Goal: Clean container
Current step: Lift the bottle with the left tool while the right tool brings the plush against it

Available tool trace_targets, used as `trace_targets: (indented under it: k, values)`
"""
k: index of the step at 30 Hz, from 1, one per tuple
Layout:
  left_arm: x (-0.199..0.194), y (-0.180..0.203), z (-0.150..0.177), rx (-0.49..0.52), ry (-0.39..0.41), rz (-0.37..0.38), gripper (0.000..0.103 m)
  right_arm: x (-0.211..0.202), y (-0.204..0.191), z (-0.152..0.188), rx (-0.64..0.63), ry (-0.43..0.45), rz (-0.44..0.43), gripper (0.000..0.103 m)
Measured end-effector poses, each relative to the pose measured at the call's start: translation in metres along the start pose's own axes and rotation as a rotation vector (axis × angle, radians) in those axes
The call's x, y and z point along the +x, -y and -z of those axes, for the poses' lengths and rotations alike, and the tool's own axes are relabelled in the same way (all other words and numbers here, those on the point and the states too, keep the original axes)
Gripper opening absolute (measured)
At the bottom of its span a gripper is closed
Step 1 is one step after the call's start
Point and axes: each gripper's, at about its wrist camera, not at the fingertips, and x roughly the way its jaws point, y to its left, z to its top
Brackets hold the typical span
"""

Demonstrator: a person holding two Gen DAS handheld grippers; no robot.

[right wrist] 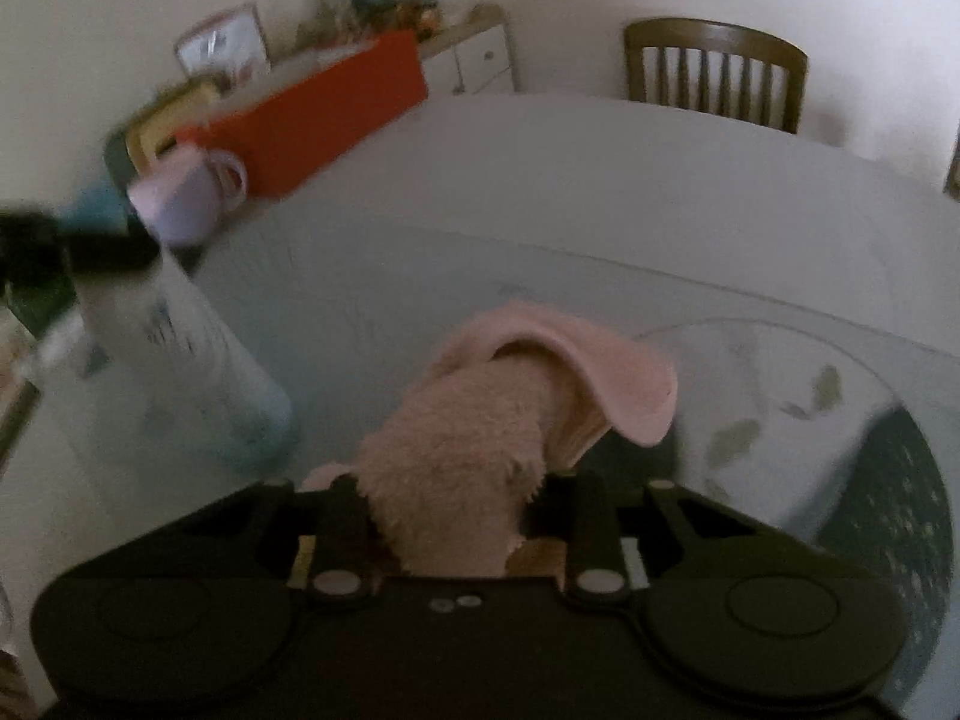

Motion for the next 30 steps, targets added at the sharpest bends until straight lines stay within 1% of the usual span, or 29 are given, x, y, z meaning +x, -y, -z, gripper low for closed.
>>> trace_targets:
  k: [2, 4, 7, 10, 12, 14, 15, 18, 21, 23, 25, 28, 30]
  values:
    - [-0.003, 0.014, 0.004, 0.027, -0.007, 0.026, 0.039, -0.025, 0.007, -0.001, 0.041, 0.039, -0.042, 0.026]
    - [-0.005, 0.028, 0.006, 0.067, -0.009, 0.038, 0.039, -0.048, 0.005, -0.007, 0.046, 0.072, -0.09, 0.026]
    - [-0.004, 0.042, 0.009, 0.116, -0.008, 0.045, 0.039, -0.083, -0.011, -0.018, -0.012, 0.15, -0.155, 0.026]
    - [-0.003, 0.047, 0.01, 0.134, -0.007, 0.046, 0.039, -0.108, -0.03, -0.031, -0.065, 0.204, -0.253, 0.026]
    - [-0.003, 0.047, 0.01, 0.138, -0.01, 0.05, 0.039, -0.115, -0.043, -0.037, -0.103, 0.216, -0.295, 0.026]
    - [-0.003, 0.047, 0.01, 0.142, -0.012, 0.051, 0.039, -0.114, -0.052, -0.042, -0.128, 0.187, -0.361, 0.026]
    - [-0.004, 0.048, 0.012, 0.148, -0.011, 0.052, 0.039, -0.112, -0.057, -0.044, -0.144, 0.178, -0.372, 0.026]
    - [-0.006, 0.049, 0.015, 0.154, -0.008, 0.048, 0.039, -0.102, -0.067, -0.047, -0.196, 0.151, -0.36, 0.026]
    - [-0.005, 0.048, 0.015, 0.149, -0.006, 0.048, 0.039, -0.094, -0.068, -0.05, -0.208, 0.15, -0.332, 0.025]
    - [-0.004, 0.047, 0.014, 0.14, -0.003, 0.05, 0.039, -0.09, -0.066, -0.052, -0.189, 0.151, -0.318, 0.024]
    - [-0.004, 0.047, 0.014, 0.139, -0.001, 0.049, 0.039, -0.085, -0.069, -0.053, -0.185, 0.161, -0.285, 0.024]
    - [-0.003, 0.045, 0.013, 0.127, 0.002, 0.052, 0.039, -0.078, -0.064, -0.057, -0.147, 0.155, -0.298, 0.024]
    - [-0.003, 0.043, 0.013, 0.122, 0.004, 0.049, 0.039, -0.073, -0.059, -0.059, -0.12, 0.149, -0.324, 0.024]
